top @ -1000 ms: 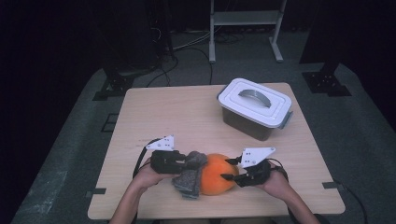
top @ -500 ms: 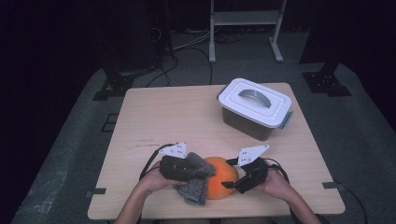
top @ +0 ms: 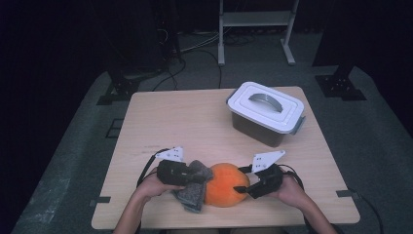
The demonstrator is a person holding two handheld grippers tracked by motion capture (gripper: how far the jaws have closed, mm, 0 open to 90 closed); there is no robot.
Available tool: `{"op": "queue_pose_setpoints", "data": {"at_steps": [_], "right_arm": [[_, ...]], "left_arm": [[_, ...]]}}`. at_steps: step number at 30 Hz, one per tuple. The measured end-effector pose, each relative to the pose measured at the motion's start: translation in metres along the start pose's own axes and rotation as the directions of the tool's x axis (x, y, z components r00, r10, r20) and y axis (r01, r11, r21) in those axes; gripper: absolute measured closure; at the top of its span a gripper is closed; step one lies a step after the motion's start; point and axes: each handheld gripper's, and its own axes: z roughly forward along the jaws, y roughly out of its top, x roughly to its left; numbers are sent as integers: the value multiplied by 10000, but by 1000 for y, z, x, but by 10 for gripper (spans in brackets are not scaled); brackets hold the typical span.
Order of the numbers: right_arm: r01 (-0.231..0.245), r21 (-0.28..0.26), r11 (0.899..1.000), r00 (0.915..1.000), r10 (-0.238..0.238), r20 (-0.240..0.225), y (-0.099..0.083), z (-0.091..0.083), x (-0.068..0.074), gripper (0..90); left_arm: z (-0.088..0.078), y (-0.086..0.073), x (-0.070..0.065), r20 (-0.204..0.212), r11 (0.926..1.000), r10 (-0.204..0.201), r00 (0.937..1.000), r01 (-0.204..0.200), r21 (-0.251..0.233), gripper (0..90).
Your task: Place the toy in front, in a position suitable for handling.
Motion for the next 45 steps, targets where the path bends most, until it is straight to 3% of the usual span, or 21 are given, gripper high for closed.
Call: {"op": "queue_pose_setpoints", "data": {"at_steps": [2, 7, 9, 14, 19, 22, 25, 30, 32, 35, 37, 39, 41, 43, 45], "right_arm": [[112, -88, 9999, 9999, -111, 56, 1, 1, 2, 346], [493, -28, 9988, 9986, -492, 197, 5, 5, 8, 351], [549, 54, 9985, 9983, -550, 210, 5, 5, 9, 357], [579, 154, 9982, 9983, -581, 103, 3, 1, 6, 425], [565, 168, 9983, 9984, -566, 69, 5, 0, 7, 420], [137, 24, 9999, 9998, -136, -116, 5, 0, 3, 304], [-363, -123, 9993, 9992, 361, -142, 3, -4, -4, 256], [-656, -71, 9978, 9970, 652, -411, -3, -1, -8, 244], [-776, -4, 9970, 9953, 775, -585, -4, 2, -9, 319], [-531, -15, 9986, 9980, 531, -332, 2, -3, -4, 449], [-177, -137, 9998, 9998, 175, -96, 10, -6, 2, 477], [319, -107, 9994, 9993, -317, 174, 19, -6, 10, 487], [587, -58, 9983, 9980, -586, 257, 24, -4, 15, 488], [540, 12, 9985, 9982, -540, 264, 24, -3, 16, 484], [202, -77, 9998, 9997, -201, 158, 21, -2, 13, 440]], "left_arm": [[2, 6, -4, 166, 9990, 135, 9998, -128, -435, 741], [13, 21, -18, 79, 9943, 650, 9979, -641, -848, 735], [16, 23, -20, 44, 9944, 756, 9971, -750, -739, 732], [12, 13, -12, -108, 9980, 475, 9988, -480, -417, 736], [4, 4, -6, -362, 9996, 281, 9989, -282, -13, 741], [5, 2, -4, -372, 9996, 229, 9990, -223, 181, 743], [5, 2, -3, -369, 9996, 194, 9991, -187, 203, 743], [5, 3, -3, -243, 9998, 155, 9996, -153, 117, 742], [4, 5, -3, -210, 9999, 134, 9997, -133, 60, 742], [1, 16, -9, -82, 9990, 314, 9995, -317, -318, 743], [1, 26, -18, 8, 9964, 646, 9979, -645, -542, 743], [3, 37, -27, 57, 9934, 1028, 9947, -1024, -508, 742], [6, 43, -34, -161, 9899, 1410, 9899, -1412, -106, 742], [7, 42, -33, -304, 9904, 1381, 9900, -1378, 99, 742], [8, 35, -28, -267, 9930, 1168, 9928, -1162, 226, 744]]}}
